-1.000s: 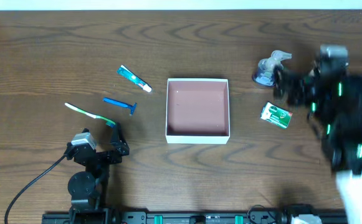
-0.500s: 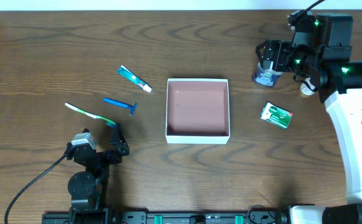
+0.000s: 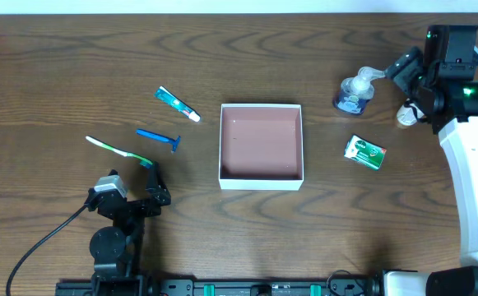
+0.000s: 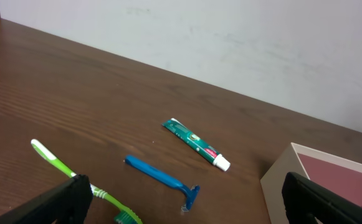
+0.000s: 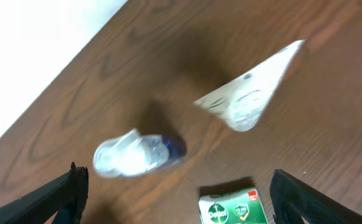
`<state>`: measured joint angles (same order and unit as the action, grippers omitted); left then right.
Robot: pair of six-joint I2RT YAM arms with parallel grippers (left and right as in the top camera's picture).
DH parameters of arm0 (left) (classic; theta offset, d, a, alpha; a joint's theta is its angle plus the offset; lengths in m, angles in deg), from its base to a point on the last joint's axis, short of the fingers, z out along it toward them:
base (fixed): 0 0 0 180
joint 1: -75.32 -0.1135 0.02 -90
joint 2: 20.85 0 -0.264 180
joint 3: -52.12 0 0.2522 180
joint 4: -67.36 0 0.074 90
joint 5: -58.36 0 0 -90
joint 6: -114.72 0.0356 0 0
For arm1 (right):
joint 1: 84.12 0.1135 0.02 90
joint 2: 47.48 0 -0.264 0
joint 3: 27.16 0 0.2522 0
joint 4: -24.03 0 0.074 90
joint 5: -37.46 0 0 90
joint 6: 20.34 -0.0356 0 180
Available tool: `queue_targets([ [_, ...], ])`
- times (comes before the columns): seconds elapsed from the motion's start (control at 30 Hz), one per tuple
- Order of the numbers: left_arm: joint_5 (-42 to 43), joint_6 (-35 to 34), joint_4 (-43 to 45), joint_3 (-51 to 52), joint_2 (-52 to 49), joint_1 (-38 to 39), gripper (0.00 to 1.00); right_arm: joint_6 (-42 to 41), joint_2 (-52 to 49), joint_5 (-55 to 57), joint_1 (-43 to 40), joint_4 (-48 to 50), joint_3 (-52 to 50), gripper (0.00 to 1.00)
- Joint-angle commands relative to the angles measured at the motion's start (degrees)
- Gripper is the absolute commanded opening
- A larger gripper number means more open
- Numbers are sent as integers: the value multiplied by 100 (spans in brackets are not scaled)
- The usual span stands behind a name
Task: Pack container
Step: 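Grasp the white Pantene tube with the right gripper and lift it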
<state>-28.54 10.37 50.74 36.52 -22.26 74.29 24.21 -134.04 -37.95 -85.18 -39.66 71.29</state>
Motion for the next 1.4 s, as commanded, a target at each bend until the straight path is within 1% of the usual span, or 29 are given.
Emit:
queue_targets([
  [0.0, 55, 15, -87, 162, 7, -28, 98, -739, 31, 643, -70, -33, 114, 92],
  [0.13, 55, 15, -87, 162, 7, -28, 98, -1147, -50, 719, -256, 4, 103, 92],
  [0.27, 55, 17, -87, 162, 7, -28, 98, -1434, -256, 702, -437, 111, 103, 89],
  [0.4, 55, 15, -87, 162, 7, -28, 98, -1432, -564, 590, -533, 304, 103, 88],
  [0.53, 55, 15, -87, 162, 7, -28, 98, -1429, -874, 533, -560, 492, 103, 84],
  [0.67, 55, 15, -87, 162, 7, -28, 98, -1421, -1115, 538, -575, 699, 103, 79],
  [0.73, 55, 15, -87, 162, 7, -28, 98, -1408, -1213, 538, -581, 802, 103, 77],
  [0.9, 55, 15, -87, 162, 7, -28, 98, -1408, -1346, 535, -645, 927, 103, 76],
  [1.03, 55, 15, -87, 162, 7, -28, 98, -1405, -1351, 535, -697, 988, 103, 73],
  [1.1, 55, 15, -87, 162, 7, -28, 98, -1405, -1351, 533, -721, 990, 103, 68],
  [1.17, 55, 15, -87, 162, 7, -28, 98, -1320, -1351, 533, -741, 988, 103, 59],
  [1.2, 55, 15, -87, 162, 7, -28, 98, -1276, -1351, 533, -748, 986, 103, 54],
  [1.23, 55, 15, -87, 162, 7, -28, 98, -1213, -1351, 531, -752, 986, 103, 42],
  [1.37, 55, 15, -87, 162, 7, -28, 98, -1126, -1351, 487, -756, 901, 103, 21],
])
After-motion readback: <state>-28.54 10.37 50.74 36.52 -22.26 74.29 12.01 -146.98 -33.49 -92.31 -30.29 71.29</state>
